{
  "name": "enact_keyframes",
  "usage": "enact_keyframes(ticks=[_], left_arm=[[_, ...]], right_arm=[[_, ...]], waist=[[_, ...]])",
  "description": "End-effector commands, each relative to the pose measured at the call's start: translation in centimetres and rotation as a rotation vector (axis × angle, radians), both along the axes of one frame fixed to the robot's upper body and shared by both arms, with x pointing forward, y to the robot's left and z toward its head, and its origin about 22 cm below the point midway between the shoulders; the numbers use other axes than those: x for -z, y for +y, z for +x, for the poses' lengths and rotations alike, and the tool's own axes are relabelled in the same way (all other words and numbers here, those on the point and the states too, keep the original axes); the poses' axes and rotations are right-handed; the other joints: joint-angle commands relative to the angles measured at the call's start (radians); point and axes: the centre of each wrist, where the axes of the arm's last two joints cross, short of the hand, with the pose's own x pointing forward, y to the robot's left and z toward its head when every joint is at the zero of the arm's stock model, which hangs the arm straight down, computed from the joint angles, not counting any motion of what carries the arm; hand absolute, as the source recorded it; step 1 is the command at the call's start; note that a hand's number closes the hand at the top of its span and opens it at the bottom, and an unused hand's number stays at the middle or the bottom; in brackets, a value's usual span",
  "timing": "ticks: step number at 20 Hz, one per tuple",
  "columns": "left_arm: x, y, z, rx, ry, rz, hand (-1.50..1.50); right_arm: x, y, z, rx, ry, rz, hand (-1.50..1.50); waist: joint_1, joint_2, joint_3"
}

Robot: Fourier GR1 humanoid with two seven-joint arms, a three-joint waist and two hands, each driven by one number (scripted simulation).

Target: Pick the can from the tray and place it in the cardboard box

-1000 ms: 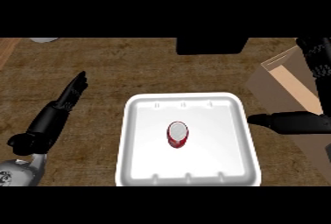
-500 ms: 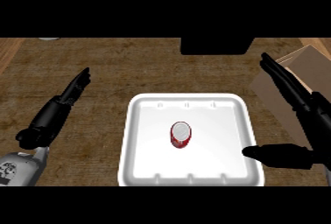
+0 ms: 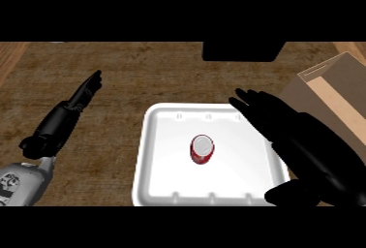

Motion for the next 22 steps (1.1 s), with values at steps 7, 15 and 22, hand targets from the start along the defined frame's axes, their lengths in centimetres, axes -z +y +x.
enact_keyframes(ticks=[7,15,22], left_arm=[[1.1,-0.6,-0.5,-0.007,-0.003,0.016,0.0],[0.2,-0.6,0.4,-0.001,0.013,-0.017,0.0],[0.4,0.3,-0.4,-0.012,0.02,0.001,0.0]], right_arm=[[-0.8,9.5,-1.2,0.045,0.112,-0.302,-1.5],[1.2,12.8,-0.6,0.101,0.192,-0.325,-1.5],[2.7,14.6,0.4,0.14,0.191,-0.39,-1.5]], waist=[[0.001,-0.002,0.001],[-0.007,-0.001,0.003],[-0.005,-0.001,0.003]])
